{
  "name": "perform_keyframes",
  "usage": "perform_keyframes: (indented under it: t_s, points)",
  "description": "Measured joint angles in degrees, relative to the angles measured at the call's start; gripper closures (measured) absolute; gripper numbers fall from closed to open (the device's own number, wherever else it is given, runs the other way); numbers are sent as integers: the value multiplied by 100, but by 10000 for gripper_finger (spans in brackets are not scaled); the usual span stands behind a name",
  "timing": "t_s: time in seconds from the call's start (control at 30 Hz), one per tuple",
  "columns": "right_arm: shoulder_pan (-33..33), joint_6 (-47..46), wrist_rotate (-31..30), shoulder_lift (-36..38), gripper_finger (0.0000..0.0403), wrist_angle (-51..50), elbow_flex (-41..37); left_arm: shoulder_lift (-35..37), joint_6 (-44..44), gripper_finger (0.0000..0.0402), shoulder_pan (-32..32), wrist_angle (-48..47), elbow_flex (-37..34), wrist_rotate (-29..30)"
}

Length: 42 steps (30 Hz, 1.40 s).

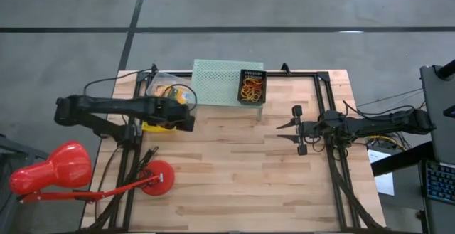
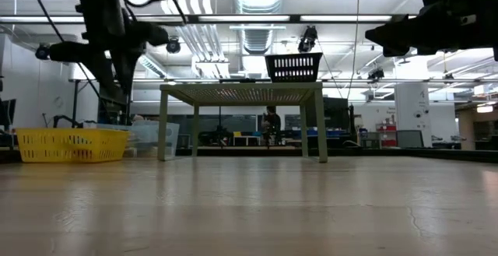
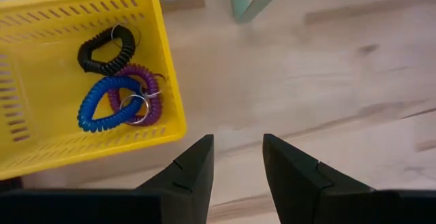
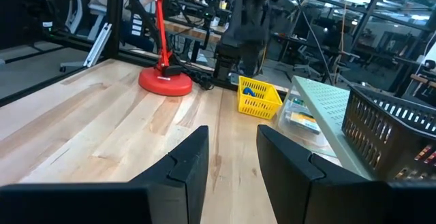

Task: Pick & Place Office Desk Supplies
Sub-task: Put the yellow bin on the shelf

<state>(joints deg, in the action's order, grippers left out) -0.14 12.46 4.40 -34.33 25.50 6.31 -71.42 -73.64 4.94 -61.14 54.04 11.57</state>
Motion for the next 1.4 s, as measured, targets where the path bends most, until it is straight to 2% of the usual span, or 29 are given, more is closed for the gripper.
perform_keyframes:
  t_s: [0.23, 0.73, 1.23, 1.4]
  points:
    - [0, -1, 0, 0, 282, 0, 0, -611, 332, 268, 172, -137, 0, -89]
    - [0, 0, 2, 4, 282, 2, 0, -1047, 465, 268, 647, -165, -37, 171]
    - [-1, 0, 0, 4, 282, 0, 0, -1123, 518, 268, 716, 575, -774, 171]
    - [0, 1, 2, 4, 282, 0, 0, -1123, 620, 285, 718, 701, -841, 171]
